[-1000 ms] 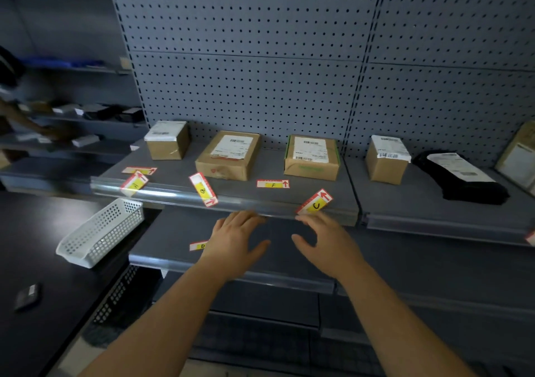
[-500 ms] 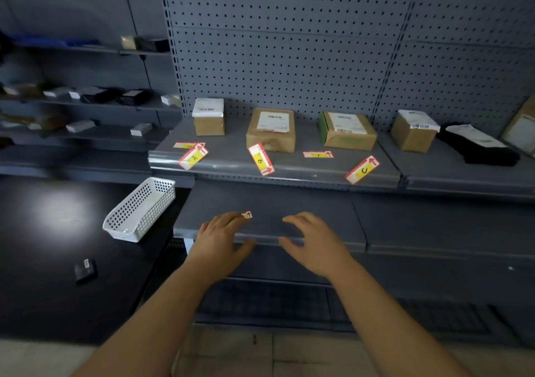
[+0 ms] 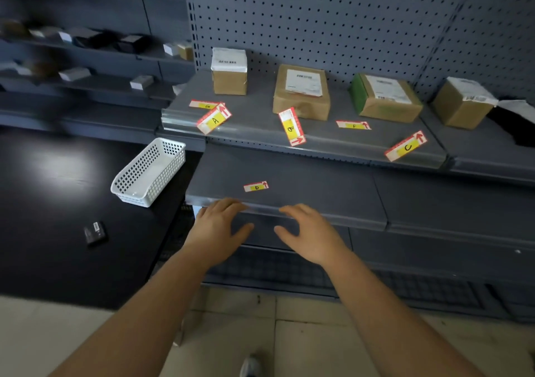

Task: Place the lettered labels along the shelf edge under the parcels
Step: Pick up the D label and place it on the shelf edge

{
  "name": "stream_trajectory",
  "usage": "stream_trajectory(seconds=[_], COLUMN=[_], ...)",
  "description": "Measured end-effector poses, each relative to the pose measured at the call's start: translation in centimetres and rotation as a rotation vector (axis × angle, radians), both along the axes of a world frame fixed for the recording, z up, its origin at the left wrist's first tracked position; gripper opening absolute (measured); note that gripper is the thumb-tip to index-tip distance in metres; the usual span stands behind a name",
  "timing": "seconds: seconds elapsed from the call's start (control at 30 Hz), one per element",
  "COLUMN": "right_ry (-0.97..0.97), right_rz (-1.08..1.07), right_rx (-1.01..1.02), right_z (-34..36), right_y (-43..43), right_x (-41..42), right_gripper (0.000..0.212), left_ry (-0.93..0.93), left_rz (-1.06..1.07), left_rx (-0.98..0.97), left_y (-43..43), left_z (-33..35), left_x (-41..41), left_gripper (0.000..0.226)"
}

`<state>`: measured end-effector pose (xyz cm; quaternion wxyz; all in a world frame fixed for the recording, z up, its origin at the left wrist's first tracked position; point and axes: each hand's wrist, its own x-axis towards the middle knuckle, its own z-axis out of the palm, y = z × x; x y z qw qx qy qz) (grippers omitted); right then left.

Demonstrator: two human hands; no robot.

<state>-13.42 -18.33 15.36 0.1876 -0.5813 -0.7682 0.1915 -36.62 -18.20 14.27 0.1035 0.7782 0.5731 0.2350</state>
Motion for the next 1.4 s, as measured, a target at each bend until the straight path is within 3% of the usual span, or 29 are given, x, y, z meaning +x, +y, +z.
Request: stream_trajectory(seconds=[0.6,0.97,1.2,1.4], right_ry=[-0.029,-0.099,-0.383,-0.463], right_rz=[-0.112,-0.122,-0.137,-0.219], right_rx=[-0.116,-0.066,-0.140,-0.136], right_z=[-11.4,-15.8,-16.7,-17.9], right_y=[14.9,19.5,22.7,22.1], right_x=[-1.8,-2.4,-3.6,-4.1], right_gripper=[0.043,0.044,0.067,0.064], left_ry=[-0.018,0.039,0.036,0.030], left_rz=[0.007,-0.054,-0.045,-0.046], left_rx=[-0.124,-0.122,-0.143,-0.140], left_y=[14.2,19.7,20.7,20.0], left_z=[-9.8,-13.7,-15.0,-15.4], left_x=[-1.0,-1.5,-1.8,-2.0], left_gripper=[0.041,0.039,0.041,0.045])
